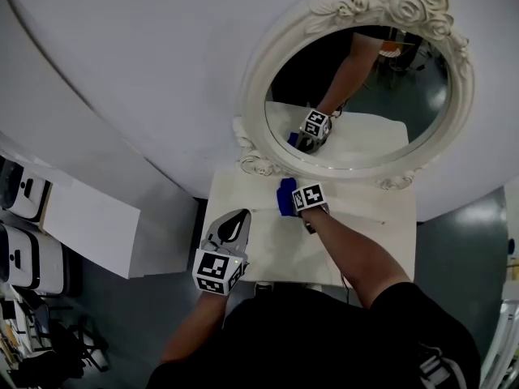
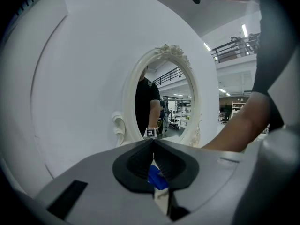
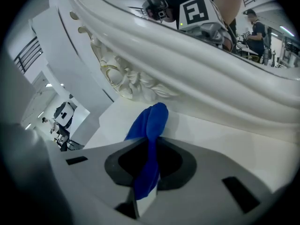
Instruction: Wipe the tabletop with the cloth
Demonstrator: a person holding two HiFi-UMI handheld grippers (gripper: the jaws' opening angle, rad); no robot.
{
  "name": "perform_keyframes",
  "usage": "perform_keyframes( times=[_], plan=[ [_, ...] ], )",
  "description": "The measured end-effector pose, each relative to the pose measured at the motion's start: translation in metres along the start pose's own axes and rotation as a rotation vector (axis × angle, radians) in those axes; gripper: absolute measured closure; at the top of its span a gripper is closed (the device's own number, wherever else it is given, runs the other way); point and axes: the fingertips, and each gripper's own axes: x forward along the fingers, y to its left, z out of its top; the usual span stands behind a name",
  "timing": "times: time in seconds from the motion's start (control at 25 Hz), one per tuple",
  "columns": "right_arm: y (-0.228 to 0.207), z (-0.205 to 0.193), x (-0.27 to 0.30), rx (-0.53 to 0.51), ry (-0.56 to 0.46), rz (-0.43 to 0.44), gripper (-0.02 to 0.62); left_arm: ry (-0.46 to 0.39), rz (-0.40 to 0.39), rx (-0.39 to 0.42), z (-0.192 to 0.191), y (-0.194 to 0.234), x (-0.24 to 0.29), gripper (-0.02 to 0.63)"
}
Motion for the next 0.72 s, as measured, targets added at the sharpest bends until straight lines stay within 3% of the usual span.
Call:
perform_keyframes(
  times=[0.72],
  plan=[
    [-0.167, -0.084, -0.109, 0.189, -0.06, -0.167, 0.558, 0.002, -0.191, 0.041, 0.016, -0.112, 0.076, 0.595]
  ],
)
